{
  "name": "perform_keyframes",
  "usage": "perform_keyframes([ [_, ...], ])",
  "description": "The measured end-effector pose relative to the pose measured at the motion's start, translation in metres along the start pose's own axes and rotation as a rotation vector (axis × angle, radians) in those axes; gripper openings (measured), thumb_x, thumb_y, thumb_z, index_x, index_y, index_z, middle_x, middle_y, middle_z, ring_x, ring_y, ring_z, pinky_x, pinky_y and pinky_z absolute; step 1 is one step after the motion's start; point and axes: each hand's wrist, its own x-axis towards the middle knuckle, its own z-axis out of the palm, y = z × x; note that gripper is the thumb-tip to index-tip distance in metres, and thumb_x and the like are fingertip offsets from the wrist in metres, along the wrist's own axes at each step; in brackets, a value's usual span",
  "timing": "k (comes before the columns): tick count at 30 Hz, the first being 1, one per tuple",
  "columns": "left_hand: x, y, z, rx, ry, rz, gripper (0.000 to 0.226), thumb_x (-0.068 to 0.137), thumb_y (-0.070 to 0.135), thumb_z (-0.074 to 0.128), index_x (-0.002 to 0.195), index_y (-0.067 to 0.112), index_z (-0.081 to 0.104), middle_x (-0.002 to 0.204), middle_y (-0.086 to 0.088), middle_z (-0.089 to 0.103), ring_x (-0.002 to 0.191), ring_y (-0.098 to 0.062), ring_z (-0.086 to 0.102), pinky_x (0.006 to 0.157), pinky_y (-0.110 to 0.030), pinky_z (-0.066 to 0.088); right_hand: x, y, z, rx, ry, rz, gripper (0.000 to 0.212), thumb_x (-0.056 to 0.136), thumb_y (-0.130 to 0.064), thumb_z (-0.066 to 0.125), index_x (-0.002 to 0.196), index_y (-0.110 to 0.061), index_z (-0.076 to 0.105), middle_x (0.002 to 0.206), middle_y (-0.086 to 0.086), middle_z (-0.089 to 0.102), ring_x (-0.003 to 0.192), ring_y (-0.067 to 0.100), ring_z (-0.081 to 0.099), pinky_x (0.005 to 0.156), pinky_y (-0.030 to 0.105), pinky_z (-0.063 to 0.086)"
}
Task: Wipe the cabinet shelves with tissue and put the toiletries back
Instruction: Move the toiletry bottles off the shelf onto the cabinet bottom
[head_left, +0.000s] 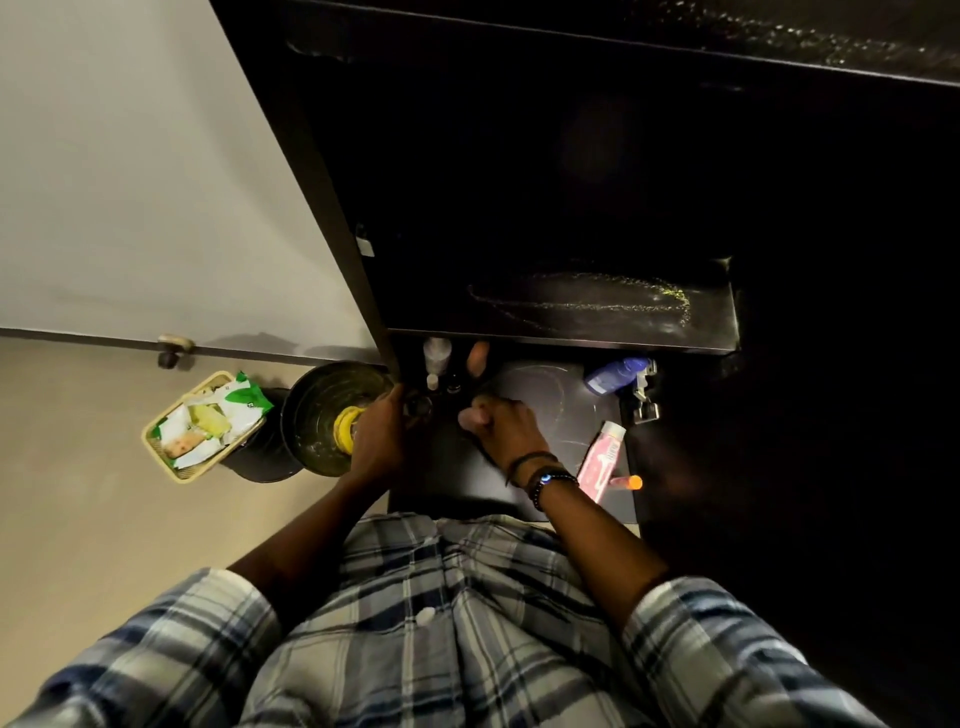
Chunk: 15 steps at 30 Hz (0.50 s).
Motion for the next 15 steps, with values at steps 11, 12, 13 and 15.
perform_keyframes([
  [11, 0.008, -0.01, -0.003, 0.042, -0.063, 0.037, 0.035, 0.082, 0.026, 0.064, 0.116, 0.017, 0.057, 0.105, -0.008, 0.066, 0.087, -0.027, 0.066, 0.072, -0.042, 0.054, 0.017, -0.019, 0.019, -0.051, -0.043, -0.106, 0.021, 0.095, -0.01, 0.042, 0.105, 0.0, 0.057, 0.11, 0.023, 0.061, 0.1, 0.041, 0.057, 0.08, 0.041, 0.044],
  [12, 0.008, -0.011, -0.003, 0.045, -0.073, 0.042, 0.035, 0.083, 0.027, 0.064, 0.116, 0.018, 0.056, 0.105, -0.008, 0.066, 0.086, -0.026, 0.067, 0.071, -0.042, 0.055, 0.017, -0.019, 0.019, -0.048, -0.042, -0.102, 0.022, 0.095, -0.01, 0.042, 0.108, 0.0, 0.058, 0.113, 0.023, 0.061, 0.101, 0.042, 0.057, 0.082, 0.042, 0.046],
  [13, 0.007, -0.012, -0.003, 0.047, -0.081, 0.044, 0.035, 0.083, 0.027, 0.064, 0.116, 0.018, 0.056, 0.104, -0.008, 0.066, 0.084, -0.025, 0.067, 0.07, -0.042, 0.055, 0.017, -0.018, 0.018, -0.05, -0.046, -0.098, 0.023, 0.095, -0.009, 0.042, 0.109, 0.0, 0.057, 0.115, 0.023, 0.06, 0.102, 0.042, 0.056, 0.083, 0.042, 0.046],
  [15, 0.007, -0.013, -0.001, 0.039, -0.091, 0.044, 0.034, 0.083, 0.028, 0.064, 0.115, 0.018, 0.056, 0.104, -0.008, 0.066, 0.083, -0.024, 0.066, 0.069, -0.043, 0.055, 0.015, -0.016, 0.016, -0.054, -0.058, -0.082, 0.022, 0.096, -0.011, 0.042, 0.11, -0.001, 0.056, 0.118, 0.023, 0.058, 0.104, 0.041, 0.055, 0.083, 0.039, 0.044],
])
